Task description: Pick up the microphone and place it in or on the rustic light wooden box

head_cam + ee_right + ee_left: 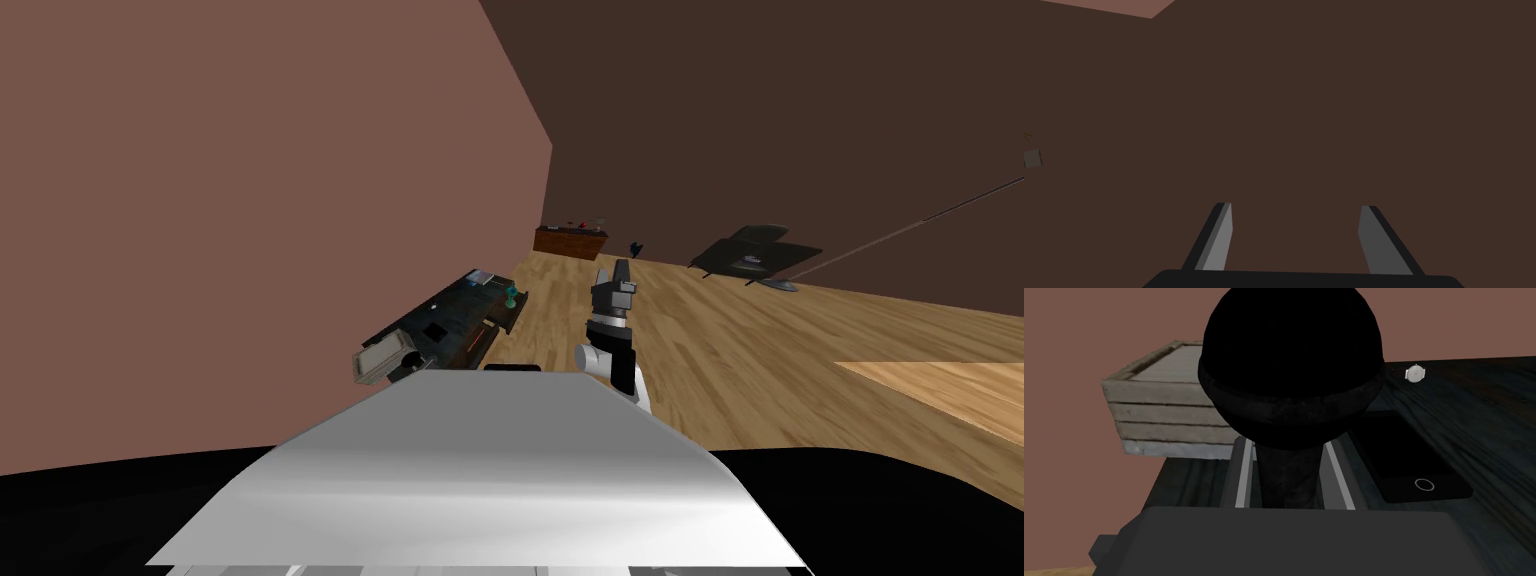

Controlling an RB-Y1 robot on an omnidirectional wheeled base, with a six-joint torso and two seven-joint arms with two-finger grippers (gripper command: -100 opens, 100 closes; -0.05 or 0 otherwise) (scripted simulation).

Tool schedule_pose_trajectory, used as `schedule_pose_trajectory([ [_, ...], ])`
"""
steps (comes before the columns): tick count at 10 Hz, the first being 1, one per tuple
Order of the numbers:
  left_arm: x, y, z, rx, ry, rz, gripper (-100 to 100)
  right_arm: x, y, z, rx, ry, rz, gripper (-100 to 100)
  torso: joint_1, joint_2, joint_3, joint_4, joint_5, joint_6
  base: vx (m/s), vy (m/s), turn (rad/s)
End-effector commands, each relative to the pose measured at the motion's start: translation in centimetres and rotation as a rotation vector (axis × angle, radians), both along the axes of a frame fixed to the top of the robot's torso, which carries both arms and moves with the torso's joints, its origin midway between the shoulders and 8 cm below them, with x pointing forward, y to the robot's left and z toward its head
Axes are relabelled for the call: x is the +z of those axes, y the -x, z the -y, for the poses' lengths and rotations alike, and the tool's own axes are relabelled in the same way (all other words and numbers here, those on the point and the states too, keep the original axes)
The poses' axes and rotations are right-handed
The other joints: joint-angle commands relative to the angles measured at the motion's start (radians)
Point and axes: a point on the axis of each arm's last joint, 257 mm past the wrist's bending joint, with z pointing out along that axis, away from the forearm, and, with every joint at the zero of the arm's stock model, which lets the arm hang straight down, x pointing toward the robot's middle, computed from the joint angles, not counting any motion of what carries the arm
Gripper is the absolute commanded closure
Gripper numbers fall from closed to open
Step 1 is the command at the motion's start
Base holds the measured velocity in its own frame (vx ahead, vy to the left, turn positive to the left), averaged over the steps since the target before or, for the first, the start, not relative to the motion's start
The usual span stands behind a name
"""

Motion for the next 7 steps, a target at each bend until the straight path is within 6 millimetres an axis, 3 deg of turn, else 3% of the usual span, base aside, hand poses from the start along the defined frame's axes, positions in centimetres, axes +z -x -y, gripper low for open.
schedule_pose_trajectory([
  [1, -0.4, 0.3, 0.1, -0.001, 0.006, -0.007, 100, 0.0, 0.0, 0.0, 0.000, 0.000, 0.000, 0, 0.000, 0.000, 0.000, 0.000, 0.000, 0.000, -0.048, -0.095, 0.003],
  [2, -0.5, 1.1, -1.3, -0.023, -0.005, -0.032, 100, 0.0, 0.0, 0.0, 0.000, 0.000, 0.000, 0, 0.007, -0.003, -0.001, 0.000, 0.001, 0.000, -0.055, -0.204, 0.044],
  [5, -0.7, 1.5, -2.0, -0.036, -0.005, -0.046, 100, 0.0, 0.0, 0.0, 0.000, 0.000, 0.000, 0, 0.002, -0.004, -0.003, -0.002, 0.002, 0.000, -0.045, -0.192, 0.052],
  [7, -1.9, 2.4, -3.3, -0.078, 0.022, -0.097, 100, 0.0, 0.0, 0.0, 0.000, 0.000, 0.000, 0, 0.002, -0.003, -0.003, -0.003, 0.003, -0.001, -0.079, -0.238, 0.152],
])
